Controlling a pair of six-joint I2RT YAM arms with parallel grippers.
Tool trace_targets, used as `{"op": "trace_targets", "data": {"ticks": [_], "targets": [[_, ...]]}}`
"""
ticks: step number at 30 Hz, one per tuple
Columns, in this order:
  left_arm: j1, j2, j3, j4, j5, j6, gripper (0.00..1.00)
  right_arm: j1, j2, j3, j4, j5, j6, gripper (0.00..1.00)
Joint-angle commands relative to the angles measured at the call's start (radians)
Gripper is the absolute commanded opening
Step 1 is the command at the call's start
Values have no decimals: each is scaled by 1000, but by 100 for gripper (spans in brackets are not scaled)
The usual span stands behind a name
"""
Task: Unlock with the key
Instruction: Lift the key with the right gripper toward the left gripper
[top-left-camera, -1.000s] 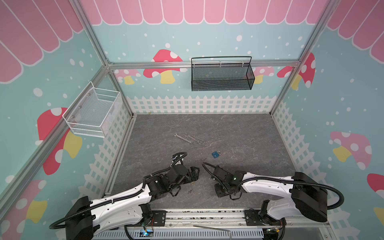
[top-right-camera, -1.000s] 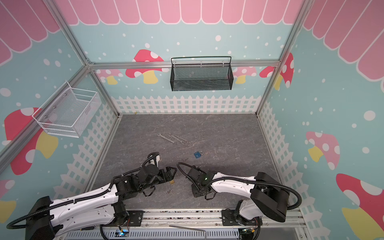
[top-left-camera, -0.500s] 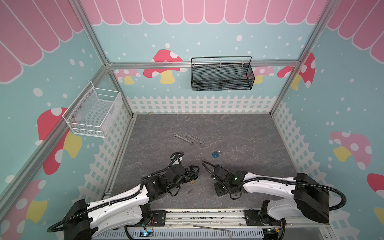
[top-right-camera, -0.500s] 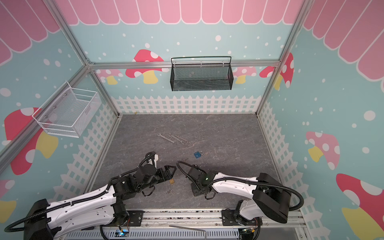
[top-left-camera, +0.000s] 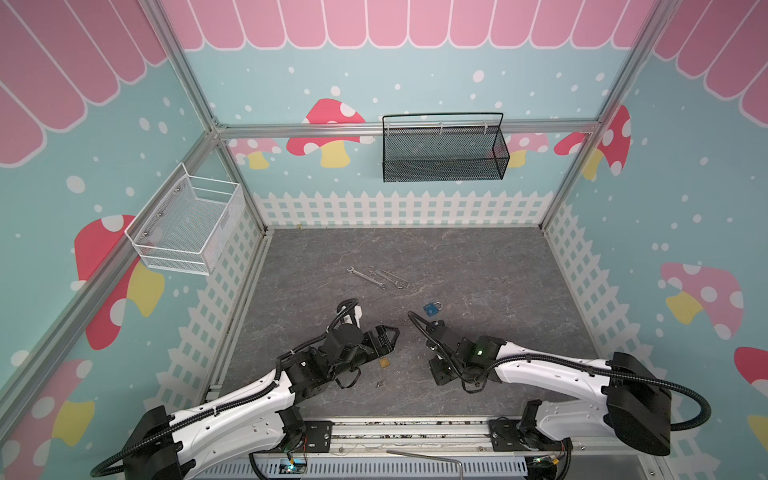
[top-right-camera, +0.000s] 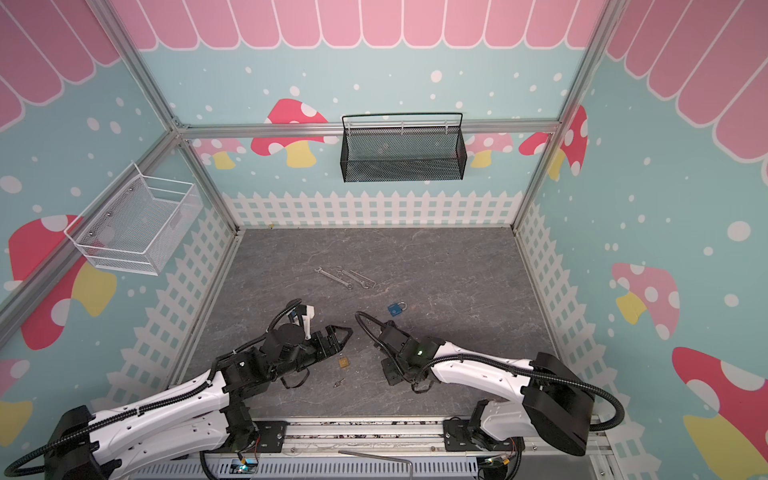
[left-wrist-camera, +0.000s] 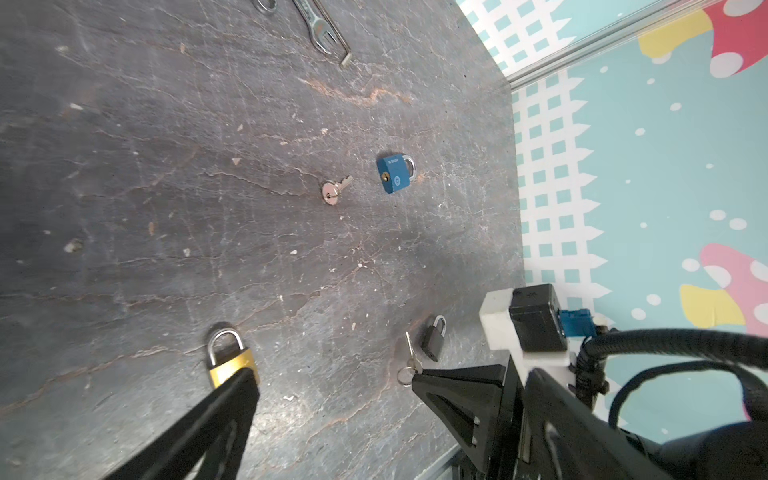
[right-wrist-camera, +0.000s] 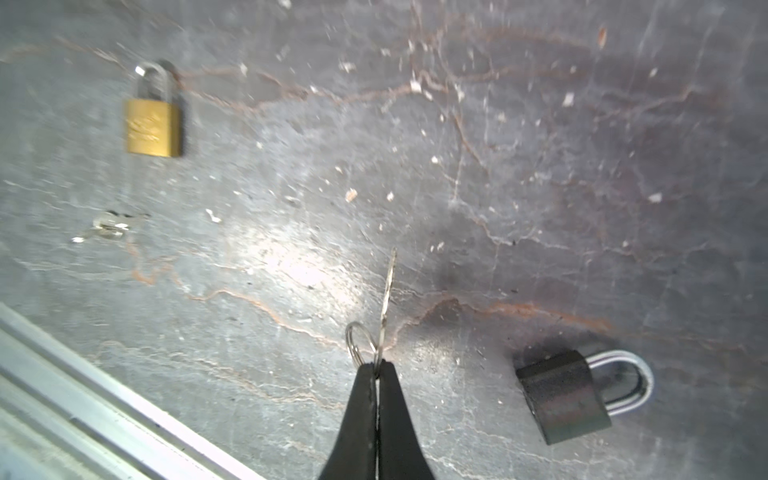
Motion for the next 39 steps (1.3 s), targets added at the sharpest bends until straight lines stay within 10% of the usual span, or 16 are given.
{"op": "trace_targets", "data": {"ticks": [1,19,39], "targets": [[5,37,11,81,54,-38,96,-13,-42,35,-2,-23,-52,0],[65,261,87,418,273,47,67,-145,-200,78,131,-259,-202,0],[65,362,293,91,222,98,38,-149,-92,200,67,-133,-289,0]]}}
